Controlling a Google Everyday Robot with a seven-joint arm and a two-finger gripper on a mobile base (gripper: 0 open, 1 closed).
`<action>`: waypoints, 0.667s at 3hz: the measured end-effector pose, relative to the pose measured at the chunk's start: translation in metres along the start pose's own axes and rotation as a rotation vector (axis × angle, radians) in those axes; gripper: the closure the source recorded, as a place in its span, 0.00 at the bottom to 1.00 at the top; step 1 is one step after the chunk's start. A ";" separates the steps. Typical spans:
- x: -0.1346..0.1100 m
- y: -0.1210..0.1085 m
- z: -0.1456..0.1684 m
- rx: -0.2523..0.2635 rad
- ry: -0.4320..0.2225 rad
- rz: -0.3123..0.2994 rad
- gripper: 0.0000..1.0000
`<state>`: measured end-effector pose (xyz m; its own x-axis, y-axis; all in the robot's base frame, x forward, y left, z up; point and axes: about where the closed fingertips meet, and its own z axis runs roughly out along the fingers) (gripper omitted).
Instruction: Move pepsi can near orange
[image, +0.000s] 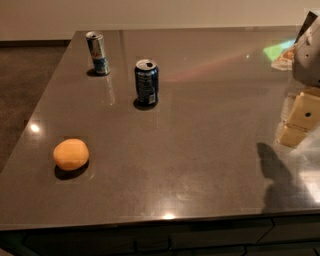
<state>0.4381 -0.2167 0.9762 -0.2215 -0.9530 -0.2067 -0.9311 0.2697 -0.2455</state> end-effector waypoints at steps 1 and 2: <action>0.000 0.000 0.000 0.000 0.000 0.000 0.00; -0.022 -0.017 0.010 -0.014 -0.095 0.030 0.00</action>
Offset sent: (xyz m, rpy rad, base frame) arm 0.0351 0.0257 -0.0010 0.1826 0.0065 -0.0009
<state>0.4621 -0.1993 0.9756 -0.2213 -0.9272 -0.3023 -0.9286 0.2950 -0.2252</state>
